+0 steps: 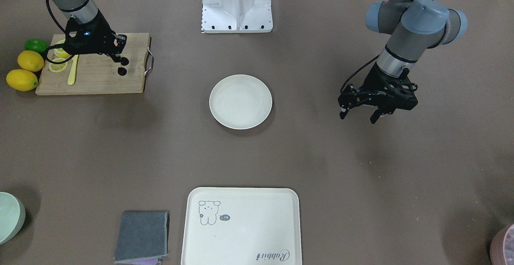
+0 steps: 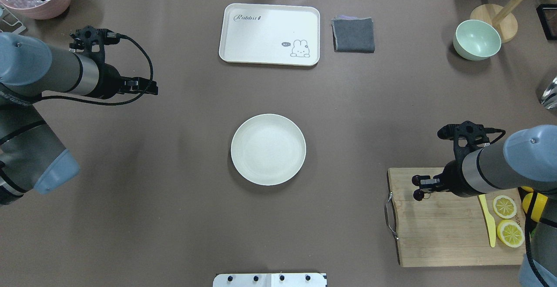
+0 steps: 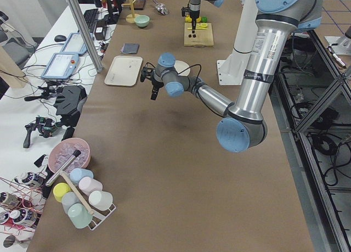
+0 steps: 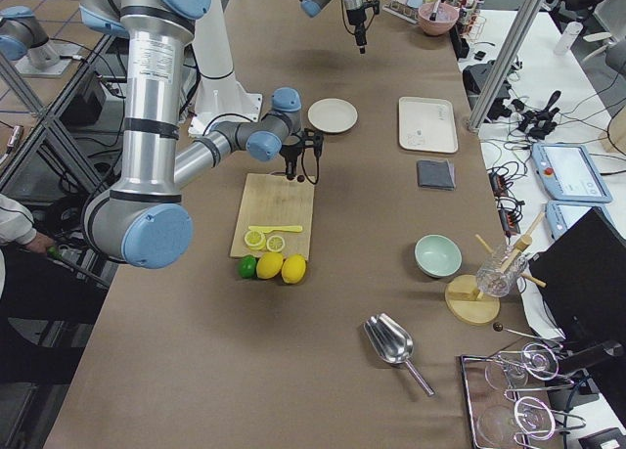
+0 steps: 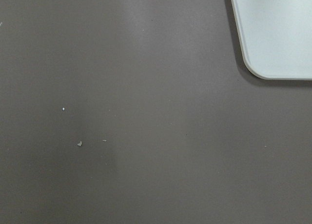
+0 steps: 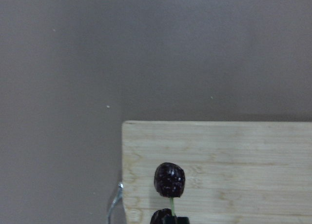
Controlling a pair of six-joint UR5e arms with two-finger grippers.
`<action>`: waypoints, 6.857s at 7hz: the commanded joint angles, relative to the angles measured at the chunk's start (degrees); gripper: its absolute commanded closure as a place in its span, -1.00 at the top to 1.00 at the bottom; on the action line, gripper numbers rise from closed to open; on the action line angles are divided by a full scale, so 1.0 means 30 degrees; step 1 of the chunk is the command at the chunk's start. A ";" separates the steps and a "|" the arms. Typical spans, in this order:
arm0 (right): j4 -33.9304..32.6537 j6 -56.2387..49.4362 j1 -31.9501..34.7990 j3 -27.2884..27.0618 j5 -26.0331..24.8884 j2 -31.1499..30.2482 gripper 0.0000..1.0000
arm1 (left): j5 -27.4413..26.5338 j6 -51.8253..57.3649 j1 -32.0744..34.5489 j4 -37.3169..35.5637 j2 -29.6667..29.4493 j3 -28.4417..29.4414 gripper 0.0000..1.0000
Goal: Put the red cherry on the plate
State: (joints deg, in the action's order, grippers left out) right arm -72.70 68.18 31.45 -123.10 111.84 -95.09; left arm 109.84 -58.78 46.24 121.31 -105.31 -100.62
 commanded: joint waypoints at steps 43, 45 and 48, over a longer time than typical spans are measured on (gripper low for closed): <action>-0.4917 -2.4777 2.0835 1.1501 0.7634 0.1899 1.00 | 0.8649 2.1526 1.5902 -0.7536 0.7734 -0.0326 0.96; -0.4917 -2.4777 2.0834 1.1472 0.7602 0.1901 1.00 | 0.8649 2.1526 1.5933 -0.7535 0.7768 -0.0298 0.96; -0.4917 -2.4777 2.0834 1.1472 0.7602 0.1872 1.00 | 0.8649 2.1526 1.6021 -0.7535 0.7768 -0.0327 0.96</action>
State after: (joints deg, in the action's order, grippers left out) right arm -87.39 -6.15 93.96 -88.68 134.65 -89.44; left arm 135.79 5.74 94.22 98.70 -82.01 -101.59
